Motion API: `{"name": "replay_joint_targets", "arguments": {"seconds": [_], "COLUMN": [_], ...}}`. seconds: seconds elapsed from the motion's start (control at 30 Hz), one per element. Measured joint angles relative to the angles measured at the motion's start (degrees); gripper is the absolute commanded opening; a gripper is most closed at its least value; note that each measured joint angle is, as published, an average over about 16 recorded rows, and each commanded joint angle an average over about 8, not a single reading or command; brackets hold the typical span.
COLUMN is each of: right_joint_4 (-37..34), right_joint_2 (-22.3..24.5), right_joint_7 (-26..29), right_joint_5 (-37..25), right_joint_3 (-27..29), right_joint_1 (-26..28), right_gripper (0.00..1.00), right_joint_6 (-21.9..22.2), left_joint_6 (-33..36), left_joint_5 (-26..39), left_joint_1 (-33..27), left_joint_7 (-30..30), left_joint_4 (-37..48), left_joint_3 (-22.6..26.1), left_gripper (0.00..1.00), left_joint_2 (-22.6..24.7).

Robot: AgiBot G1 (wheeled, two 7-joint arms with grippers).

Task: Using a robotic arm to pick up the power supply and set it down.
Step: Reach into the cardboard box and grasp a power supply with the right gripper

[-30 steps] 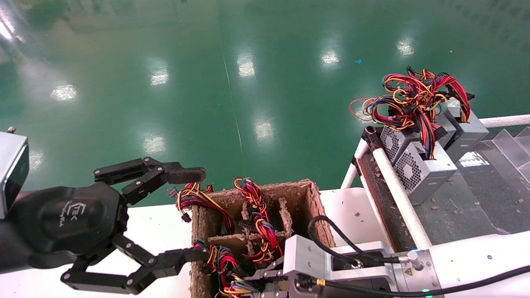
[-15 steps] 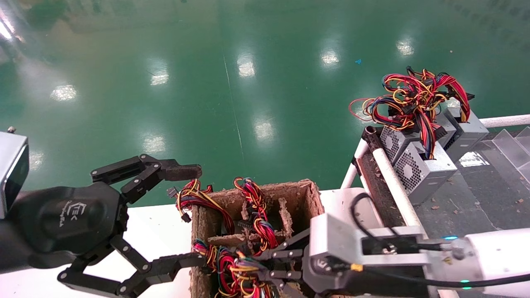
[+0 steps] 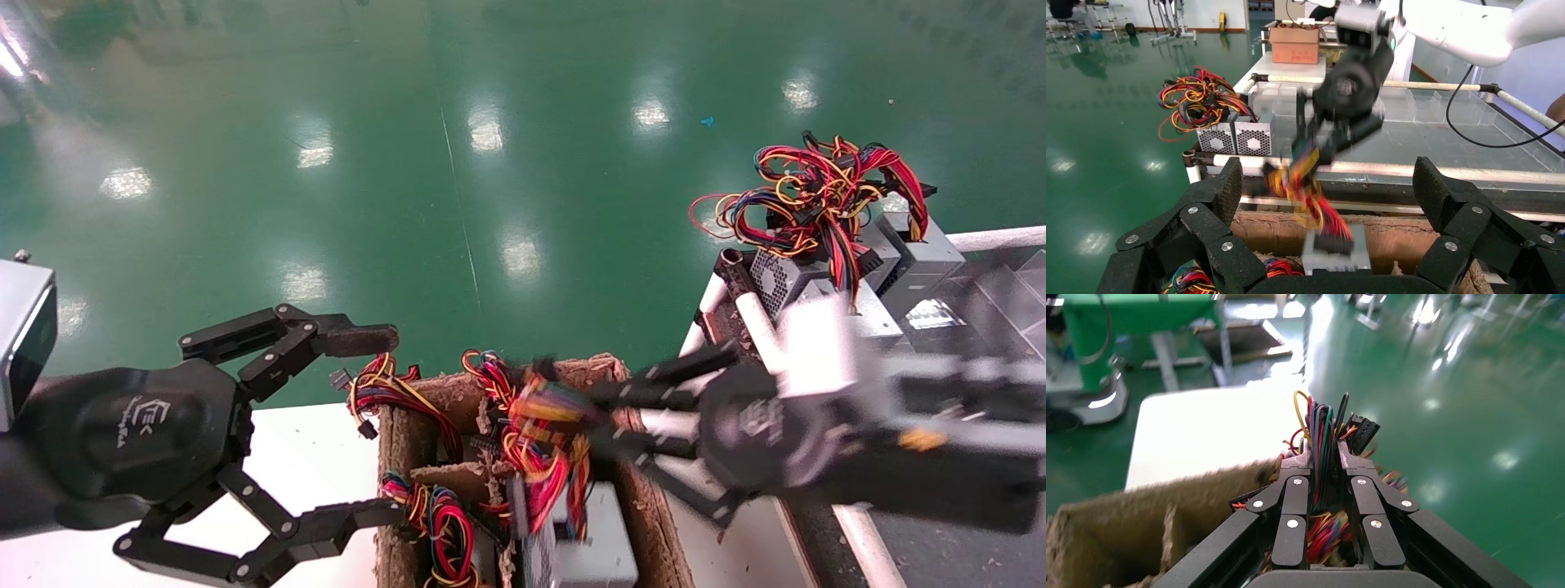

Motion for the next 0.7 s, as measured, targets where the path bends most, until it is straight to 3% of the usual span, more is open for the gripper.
{"name": "replay_joint_targets", "arguments": {"seconds": [0.33, 0.7], "right_joint_4": [-0.1, -0.6], "right_joint_2": [8.4, 16.6], "right_joint_7": [-3.3, -5.5], "right_joint_5": [9.0, 9.5], "right_joint_3": [9.5, 15.5], "right_joint_1": [-1.3, -2.0], "right_gripper": [0.0, 0.0], "right_joint_6": [0.4, 3.1], "left_joint_6": [0.0, 0.0], "left_joint_5": [0.0, 0.0], "left_joint_1": [0.0, 0.0], "left_joint_7": [0.0, 0.0], "left_joint_4": [0.0, 0.0], "left_joint_3": [0.0, 0.0], "left_gripper": [1.0, 1.0], "left_joint_2": [0.0, 0.0]}}
